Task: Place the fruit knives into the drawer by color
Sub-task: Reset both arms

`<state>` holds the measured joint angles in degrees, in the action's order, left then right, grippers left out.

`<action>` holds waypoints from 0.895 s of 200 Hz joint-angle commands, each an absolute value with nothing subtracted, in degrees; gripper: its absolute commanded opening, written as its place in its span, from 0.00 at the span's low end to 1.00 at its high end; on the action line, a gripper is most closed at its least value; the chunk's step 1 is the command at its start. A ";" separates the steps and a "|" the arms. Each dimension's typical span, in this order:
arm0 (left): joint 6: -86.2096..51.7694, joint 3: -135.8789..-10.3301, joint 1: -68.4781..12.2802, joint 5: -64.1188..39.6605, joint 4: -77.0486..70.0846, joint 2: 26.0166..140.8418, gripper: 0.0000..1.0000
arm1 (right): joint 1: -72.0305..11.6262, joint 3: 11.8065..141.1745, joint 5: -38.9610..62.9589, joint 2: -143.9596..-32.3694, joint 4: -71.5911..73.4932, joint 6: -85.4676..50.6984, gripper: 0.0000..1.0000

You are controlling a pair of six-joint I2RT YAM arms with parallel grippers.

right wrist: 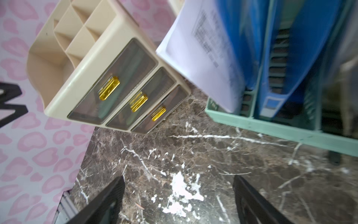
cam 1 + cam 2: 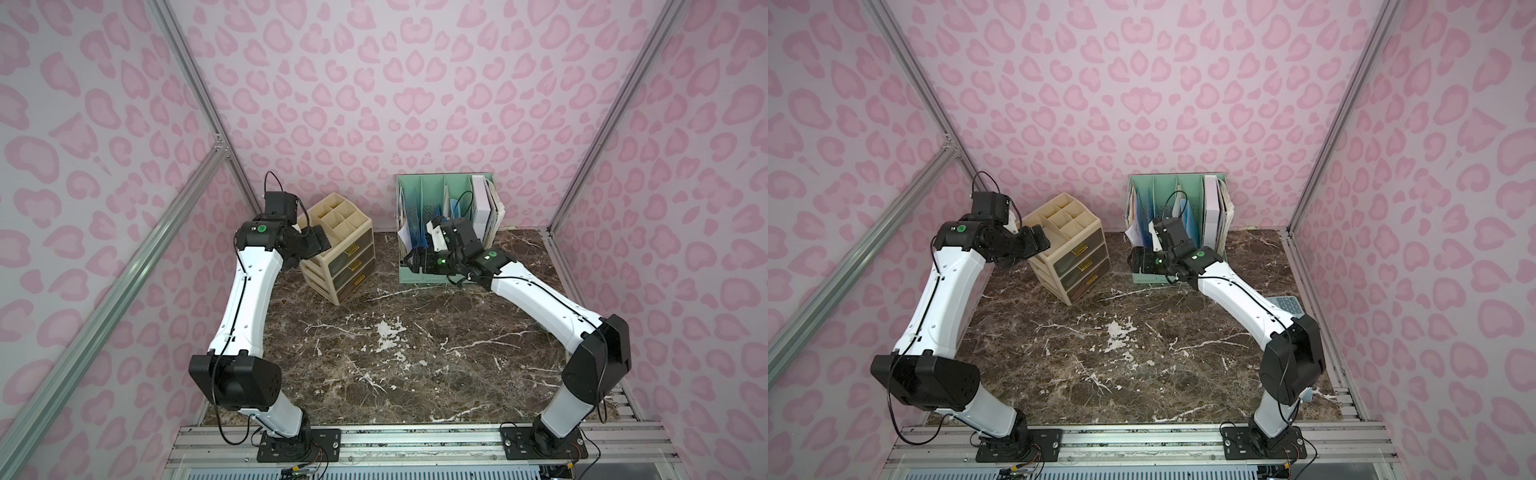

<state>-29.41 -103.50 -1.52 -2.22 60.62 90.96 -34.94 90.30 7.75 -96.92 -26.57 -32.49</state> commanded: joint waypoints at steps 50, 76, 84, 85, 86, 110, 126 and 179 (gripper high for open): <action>-20.35 -76.70 -1.62 7.29 38.31 77.10 0.99 | -16.33 67.81 -13.19 -84.22 -13.21 -17.29 0.99; -17.98 -59.88 -1.59 11.83 21.99 67.83 0.99 | -6.92 46.39 -12.91 -71.42 6.97 -15.34 0.99; -18.52 -55.58 -1.56 14.46 18.25 65.88 0.99 | -4.57 41.32 -13.45 -68.59 11.45 -15.39 0.99; -18.97 -55.21 -1.57 15.10 18.13 65.64 0.99 | -4.31 40.70 -13.54 -68.31 11.97 -15.38 0.99; -19.29 -54.90 -1.58 15.59 17.94 65.47 0.99 | -4.09 40.17 -13.67 -68.04 12.44 -15.38 0.99; -17.73 -46.71 -1.41 19.71 9.99 64.36 0.99 | -1.80 30.13 -17.14 -65.73 21.09 -10.72 1.00; -16.08 -41.08 -1.36 20.51 3.25 63.29 0.99 | -1.92 24.05 -17.84 -66.29 28.49 -7.09 1.00; -10.27 -27.06 -1.31 19.85 -22.00 68.47 0.99 | -1.33 14.98 -12.84 -75.48 55.22 -3.86 0.99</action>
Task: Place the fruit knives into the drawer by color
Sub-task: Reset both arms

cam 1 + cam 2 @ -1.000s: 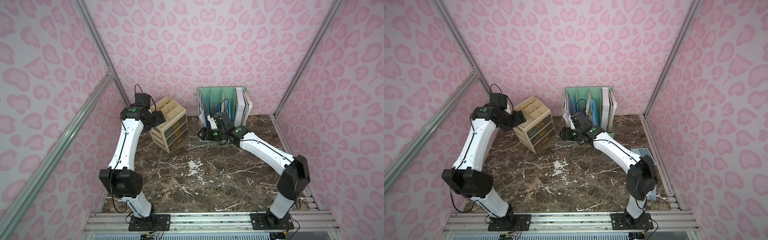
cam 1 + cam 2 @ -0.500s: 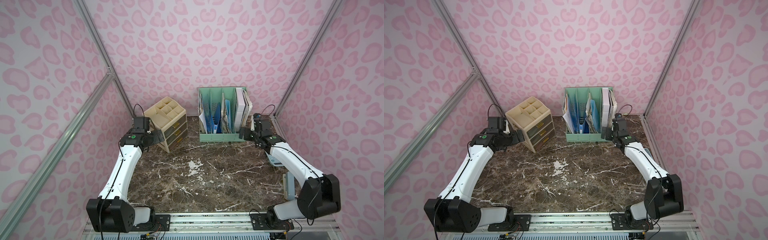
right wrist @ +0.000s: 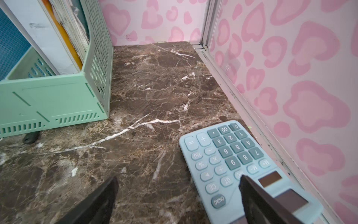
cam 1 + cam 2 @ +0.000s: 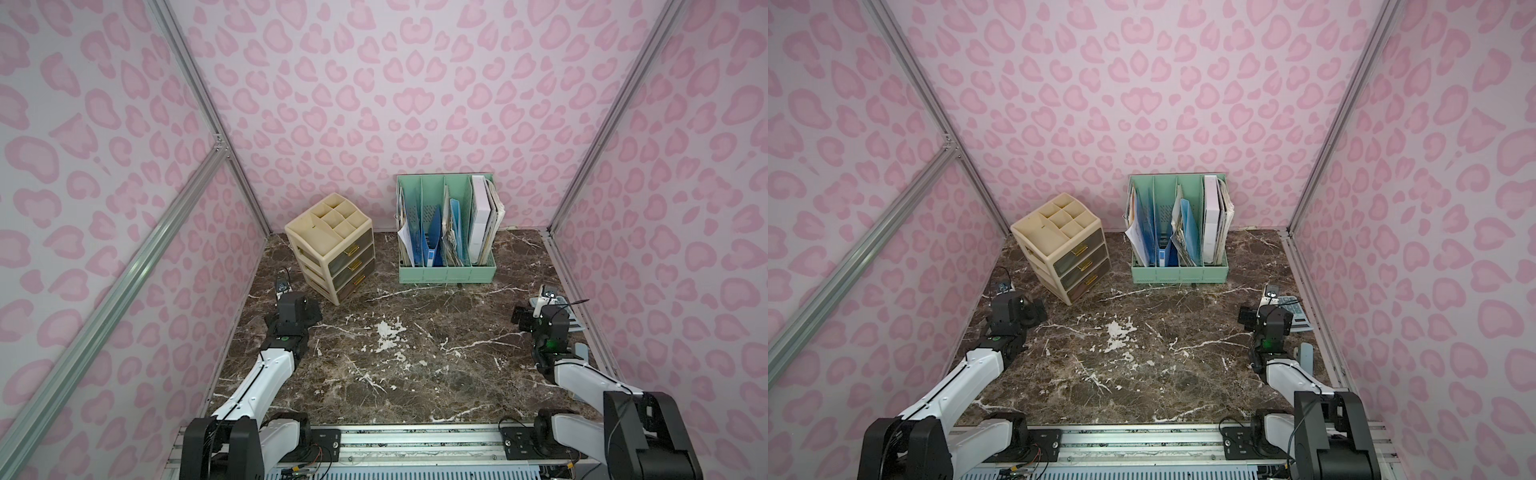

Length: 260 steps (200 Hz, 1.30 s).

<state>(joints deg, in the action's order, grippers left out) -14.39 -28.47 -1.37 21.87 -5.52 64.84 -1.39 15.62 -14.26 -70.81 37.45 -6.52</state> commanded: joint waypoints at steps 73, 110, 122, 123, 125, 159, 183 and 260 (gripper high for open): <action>-6.20 -25.15 -1.41 18.20 -38.41 82.52 0.99 | -1.51 11.27 -12.64 -88.54 76.87 -3.18 1.00; -5.41 -26.99 -1.14 15.68 -39.42 87.90 0.99 | -2.39 12.62 -14.51 -87.89 72.85 -3.48 1.00; -5.36 -26.83 -1.14 15.67 -39.78 87.85 0.99 | -2.53 12.55 -14.51 -87.92 73.00 -3.49 1.00; -5.36 -26.77 -1.14 15.70 -39.84 87.83 0.99 | -2.49 12.56 -14.51 -87.86 72.84 -3.50 1.00; -5.25 -26.69 -1.14 15.68 -40.00 87.81 0.99 | -2.47 12.57 -14.48 -87.77 72.77 -3.51 1.00; -5.28 -26.44 -1.14 15.71 -40.34 87.62 0.99 | -2.48 12.41 -14.59 -87.80 73.17 -3.43 1.00; -5.24 -26.43 -1.23 15.82 -40.34 87.59 0.99 | -2.50 12.34 -14.59 -87.87 73.39 -3.42 1.00; -5.27 -27.19 -1.09 15.59 -39.35 88.05 0.99 | -2.47 12.33 -14.59 -87.77 73.32 -3.43 1.00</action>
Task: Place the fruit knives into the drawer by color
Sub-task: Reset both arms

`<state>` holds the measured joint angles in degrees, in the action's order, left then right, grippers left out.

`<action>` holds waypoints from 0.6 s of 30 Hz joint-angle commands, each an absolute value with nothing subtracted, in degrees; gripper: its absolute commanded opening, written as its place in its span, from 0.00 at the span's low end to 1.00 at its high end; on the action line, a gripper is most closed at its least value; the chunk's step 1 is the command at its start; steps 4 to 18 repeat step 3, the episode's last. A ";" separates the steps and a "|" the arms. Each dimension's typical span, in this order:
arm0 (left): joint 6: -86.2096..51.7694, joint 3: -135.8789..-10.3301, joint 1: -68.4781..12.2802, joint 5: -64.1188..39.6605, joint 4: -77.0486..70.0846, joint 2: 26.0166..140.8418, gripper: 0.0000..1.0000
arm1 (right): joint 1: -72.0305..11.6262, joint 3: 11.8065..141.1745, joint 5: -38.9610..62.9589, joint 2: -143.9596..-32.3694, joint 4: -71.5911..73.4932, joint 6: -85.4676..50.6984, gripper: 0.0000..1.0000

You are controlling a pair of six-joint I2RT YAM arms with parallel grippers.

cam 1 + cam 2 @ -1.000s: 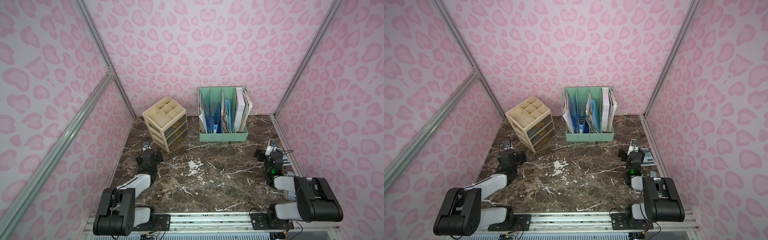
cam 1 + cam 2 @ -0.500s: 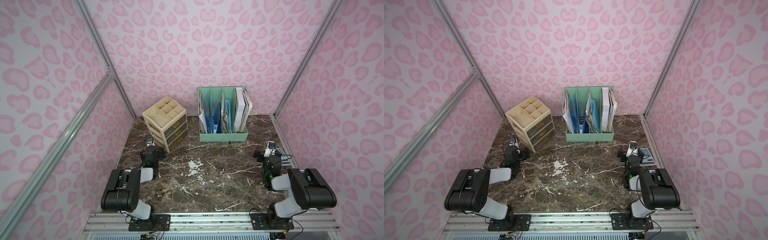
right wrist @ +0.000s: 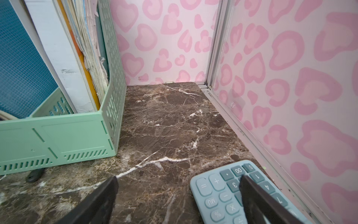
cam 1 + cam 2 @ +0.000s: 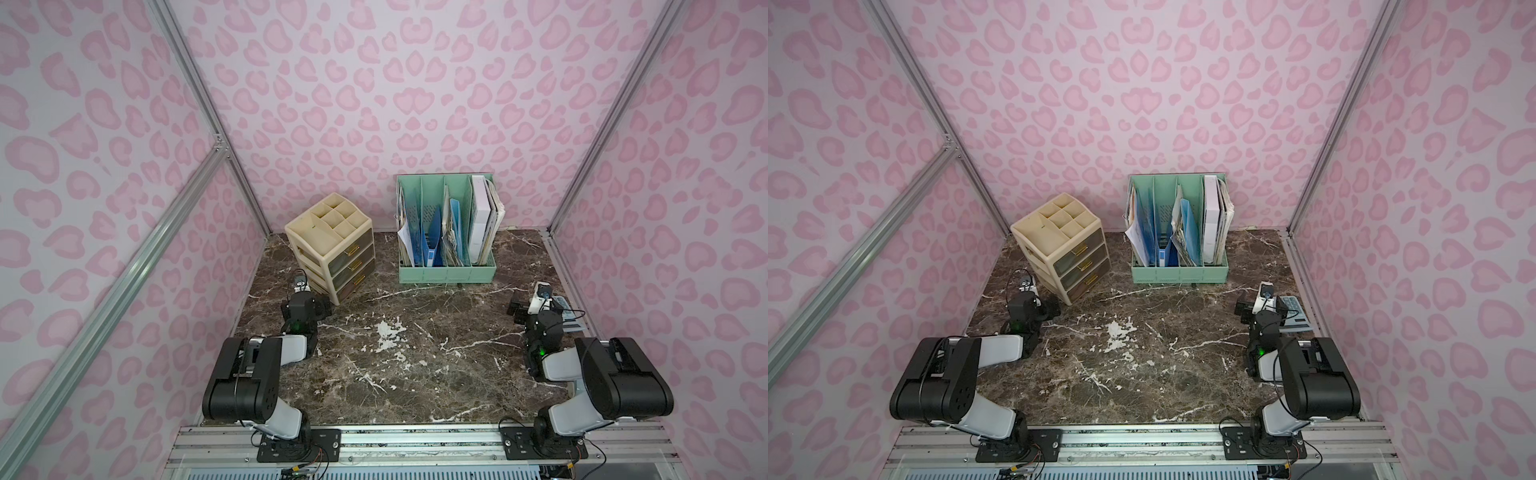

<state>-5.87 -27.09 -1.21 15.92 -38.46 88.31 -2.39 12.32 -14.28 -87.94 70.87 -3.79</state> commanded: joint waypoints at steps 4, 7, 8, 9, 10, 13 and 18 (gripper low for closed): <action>-5.25 -26.42 -1.16 15.55 -40.31 87.55 0.99 | -2.46 12.33 -14.59 -87.76 73.39 -3.43 1.00; -5.25 -26.42 -1.16 15.55 -40.31 87.55 0.99 | -2.46 12.33 -14.59 -87.76 73.39 -3.43 1.00; -5.25 -26.42 -1.16 15.55 -40.31 87.55 0.99 | -2.46 12.33 -14.59 -87.76 73.39 -3.43 1.00; -5.25 -26.42 -1.16 15.55 -40.31 87.55 0.99 | -2.46 12.33 -14.59 -87.76 73.39 -3.43 1.00; -5.25 -26.42 -1.16 15.55 -40.31 87.55 0.99 | -2.46 12.33 -14.59 -87.76 73.39 -3.43 1.00; -5.25 -26.42 -1.16 15.55 -40.31 87.55 0.99 | -2.46 12.33 -14.59 -87.76 73.39 -3.43 1.00; -5.25 -26.42 -1.16 15.55 -40.31 87.55 0.99 | -2.46 12.33 -14.59 -87.76 73.39 -3.43 1.00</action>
